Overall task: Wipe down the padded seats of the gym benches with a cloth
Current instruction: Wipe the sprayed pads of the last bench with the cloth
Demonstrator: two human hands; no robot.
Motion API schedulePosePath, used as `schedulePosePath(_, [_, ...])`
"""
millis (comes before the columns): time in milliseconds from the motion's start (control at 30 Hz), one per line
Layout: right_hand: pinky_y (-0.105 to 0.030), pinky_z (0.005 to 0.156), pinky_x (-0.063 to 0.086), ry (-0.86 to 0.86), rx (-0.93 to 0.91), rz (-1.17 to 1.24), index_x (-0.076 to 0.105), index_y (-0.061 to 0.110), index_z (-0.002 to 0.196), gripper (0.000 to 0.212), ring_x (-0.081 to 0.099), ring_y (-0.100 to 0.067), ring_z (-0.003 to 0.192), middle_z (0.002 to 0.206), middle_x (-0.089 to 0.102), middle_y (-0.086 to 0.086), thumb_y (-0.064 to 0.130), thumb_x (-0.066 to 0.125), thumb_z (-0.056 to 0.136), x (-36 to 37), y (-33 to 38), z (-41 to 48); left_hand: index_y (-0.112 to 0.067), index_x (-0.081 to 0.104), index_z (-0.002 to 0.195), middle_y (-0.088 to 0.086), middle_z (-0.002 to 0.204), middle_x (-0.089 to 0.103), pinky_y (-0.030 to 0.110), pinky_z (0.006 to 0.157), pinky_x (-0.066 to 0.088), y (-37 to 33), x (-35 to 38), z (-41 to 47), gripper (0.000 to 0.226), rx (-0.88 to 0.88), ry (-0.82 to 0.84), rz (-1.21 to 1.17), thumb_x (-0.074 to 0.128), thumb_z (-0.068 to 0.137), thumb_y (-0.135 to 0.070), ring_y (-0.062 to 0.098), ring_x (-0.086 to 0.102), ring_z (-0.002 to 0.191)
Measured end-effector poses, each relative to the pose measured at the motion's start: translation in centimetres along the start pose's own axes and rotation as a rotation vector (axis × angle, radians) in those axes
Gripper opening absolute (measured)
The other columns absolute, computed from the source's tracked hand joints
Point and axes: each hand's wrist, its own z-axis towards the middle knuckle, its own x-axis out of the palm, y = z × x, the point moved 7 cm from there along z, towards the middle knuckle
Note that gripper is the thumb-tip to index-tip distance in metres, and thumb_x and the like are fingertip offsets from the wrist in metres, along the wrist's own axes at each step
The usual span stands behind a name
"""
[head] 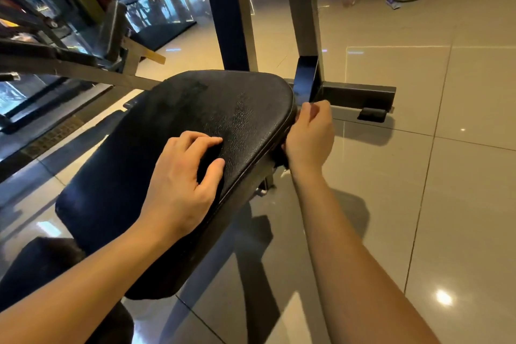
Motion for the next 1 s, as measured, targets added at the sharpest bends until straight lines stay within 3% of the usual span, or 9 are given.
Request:
schedulePosePath(133, [-0.020, 0.057, 0.037, 0.100, -0.277, 0.135, 0.050, 0.018, 0.087, 0.019, 0.050, -0.007, 0.065, 0.072, 0.052, 0.008, 0.024, 0.049, 0.105, -0.7, 1.7, -9.2, -0.027, 0.060, 0.132, -0.019, 0.123, 0.050, 0.026, 0.095, 0.037, 0.0, -0.2, -0.1, 0.047, 0.006, -0.016, 0.003, 0.042, 0.095, -0.049, 0.003, 0.044, 0.115])
schedulePosePath(233, [-0.027, 0.062, 0.034, 0.035, 0.024, 0.028, 0.050, 0.017, 0.090, 0.020, 0.047, -0.003, 0.066, 0.074, 0.050, 0.011, 0.025, 0.045, 0.108, 0.4, -0.2, -0.8, -0.025, 0.061, 0.131, -0.017, 0.122, 0.051, 0.020, 0.094, 0.032, 0.1, -0.1, 0.2, 0.044, 0.001, -0.014, 0.006, 0.044, 0.096, -0.045, 0.004, 0.044, 0.115])
schedulePosePath(267, [-0.029, 0.065, 0.034, 0.026, 0.050, 0.024, 0.050, 0.016, 0.091, 0.020, 0.047, -0.003, 0.067, 0.074, 0.050, 0.011, 0.025, 0.045, 0.108, 0.2, -0.1, 0.5, -0.024, 0.062, 0.130, -0.015, 0.122, 0.052, 0.020, 0.094, 0.032, 0.0, 0.0, 0.2, 0.044, 0.001, -0.007, 0.018, 0.045, 0.095, -0.045, 0.005, 0.044, 0.114])
schedulePosePath(433, [-0.012, 0.057, 0.034, 0.092, -0.305, 0.102, 0.051, 0.018, 0.089, 0.016, 0.050, -0.002, 0.063, 0.072, 0.051, 0.012, 0.022, 0.050, 0.105, -1.0, 1.9, -8.3, -0.025, 0.062, 0.131, -0.016, 0.123, 0.051, 0.026, 0.095, 0.034, 0.0, -0.2, 0.1, 0.044, -0.010, -0.012, 0.020, 0.046, 0.096, -0.045, 0.002, 0.042, 0.114])
schedulePosePath(600, [-0.024, 0.059, 0.031, 0.040, 0.033, -0.037, 0.051, 0.015, 0.093, 0.021, 0.046, -0.002, 0.065, 0.073, 0.049, 0.012, 0.025, 0.043, 0.109, 0.1, 0.4, 0.7, -0.023, 0.062, 0.130, -0.013, 0.122, 0.053, 0.025, 0.094, 0.033, -0.1, -0.1, 0.1, 0.043, -0.002, -0.005, 0.042, 0.045, 0.096, -0.043, 0.005, 0.043, 0.113])
schedulePosePath(733, [-0.014, 0.057, 0.034, 0.092, -0.157, 0.028, 0.050, 0.019, 0.092, 0.017, 0.051, -0.003, 0.066, 0.074, 0.052, 0.012, 0.026, 0.045, 0.107, -0.6, 1.3, -6.5, -0.023, 0.061, 0.130, -0.014, 0.122, 0.051, 0.025, 0.093, 0.033, -0.1, -0.1, 0.1, 0.045, -0.013, 0.003, 0.063, 0.043, 0.095, -0.045, 0.001, 0.039, 0.112])
schedulePosePath(833, [-0.026, 0.059, 0.041, 0.147, -0.281, 0.071, 0.051, 0.019, 0.088, 0.023, 0.054, -0.010, 0.067, 0.075, 0.056, 0.009, 0.033, 0.044, 0.104, -0.7, 1.5, -12.6, -0.022, 0.061, 0.131, -0.013, 0.122, 0.051, 0.021, 0.093, 0.031, -0.1, -0.1, 0.1, 0.044, -0.005, 0.000, 0.064, 0.044, 0.096, -0.044, 0.001, 0.040, 0.112])
schedulePosePath(933, [-0.014, 0.057, 0.033, 0.031, -0.216, 0.018, 0.048, 0.020, 0.089, 0.019, 0.046, -0.008, 0.063, 0.076, 0.054, 0.008, 0.028, 0.045, 0.105, -0.1, 1.4, -7.7, -0.022, 0.061, 0.132, -0.014, 0.123, 0.052, 0.013, 0.092, 0.030, -0.2, -0.1, -0.2, 0.044, 0.001, -0.011, 0.038, 0.044, 0.097, -0.042, 0.001, 0.041, 0.114])
schedulePosePath(1000, [-0.012, 0.056, 0.029, -0.027, -0.104, -0.033, 0.047, 0.020, 0.093, 0.016, 0.047, -0.008, 0.066, 0.079, 0.054, 0.007, 0.024, 0.044, 0.108, 0.1, 1.3, -3.6, -0.024, 0.061, 0.132, -0.014, 0.124, 0.052, 0.016, 0.093, 0.031, -0.1, -0.1, -0.1, 0.044, -0.004, -0.014, 0.033, 0.043, 0.097, -0.043, 0.001, 0.041, 0.115])
